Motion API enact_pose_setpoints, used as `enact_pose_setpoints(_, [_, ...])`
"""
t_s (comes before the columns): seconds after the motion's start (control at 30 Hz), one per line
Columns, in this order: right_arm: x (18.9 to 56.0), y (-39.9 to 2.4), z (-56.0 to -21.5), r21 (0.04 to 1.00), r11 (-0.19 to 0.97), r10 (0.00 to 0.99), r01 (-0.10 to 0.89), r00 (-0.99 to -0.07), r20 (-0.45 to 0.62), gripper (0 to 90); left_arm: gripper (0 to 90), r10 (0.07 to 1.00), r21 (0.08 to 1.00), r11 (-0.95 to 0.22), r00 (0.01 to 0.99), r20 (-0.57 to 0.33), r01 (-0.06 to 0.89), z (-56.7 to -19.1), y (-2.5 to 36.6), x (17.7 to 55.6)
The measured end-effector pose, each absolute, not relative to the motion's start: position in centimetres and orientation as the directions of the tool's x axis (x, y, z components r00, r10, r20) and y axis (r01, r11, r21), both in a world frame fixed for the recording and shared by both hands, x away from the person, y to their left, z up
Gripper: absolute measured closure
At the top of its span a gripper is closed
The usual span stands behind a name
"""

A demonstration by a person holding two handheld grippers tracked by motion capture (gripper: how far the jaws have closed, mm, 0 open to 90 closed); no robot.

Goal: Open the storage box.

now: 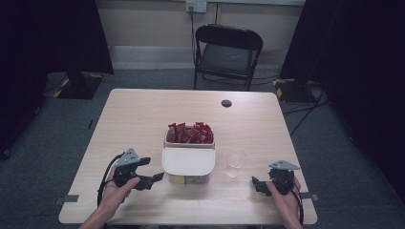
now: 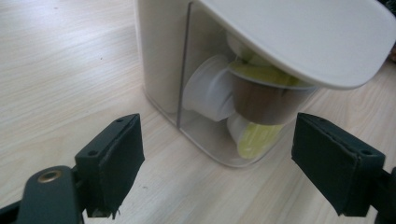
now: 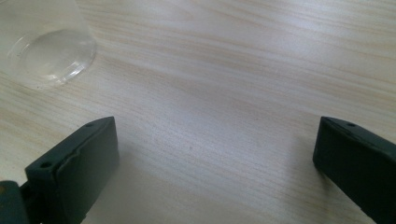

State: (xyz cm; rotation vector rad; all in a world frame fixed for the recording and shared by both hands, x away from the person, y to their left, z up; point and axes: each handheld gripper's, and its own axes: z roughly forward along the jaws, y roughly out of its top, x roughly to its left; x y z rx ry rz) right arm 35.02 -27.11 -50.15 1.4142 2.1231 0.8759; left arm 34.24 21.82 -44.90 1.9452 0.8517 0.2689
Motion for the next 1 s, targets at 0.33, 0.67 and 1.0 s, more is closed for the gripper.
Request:
enact_pose_setpoints(0.33, [35.0, -27.1, -50.2, 0.712, 0.277, 0.924, 0.645, -0.381, -0.014, 0.0, 16.3, 0.655, 0.850, -0.299, 0.741, -0.148, 0.434, -44.0, 21.8, 34.7])
enact_pose_setpoints(0.67, [35.0, -27.1, -50.2, 0.712, 0.276, 0.925, 0.646, -0.380, -0.014, 0.0, 16.2, 0.654, 0.853, -0.283, 0.739, -0.162, 0.438, -43.7, 22.1, 34.9])
enact_pose_setpoints(1.0, [35.0, -27.1, -50.2, 0.712, 0.276, 0.925, 0.646, -0.381, -0.014, 0.0, 17.1, 0.641, 0.857, -0.281, 0.749, -0.168, 0.432, -43.3, 22.0, 35.1])
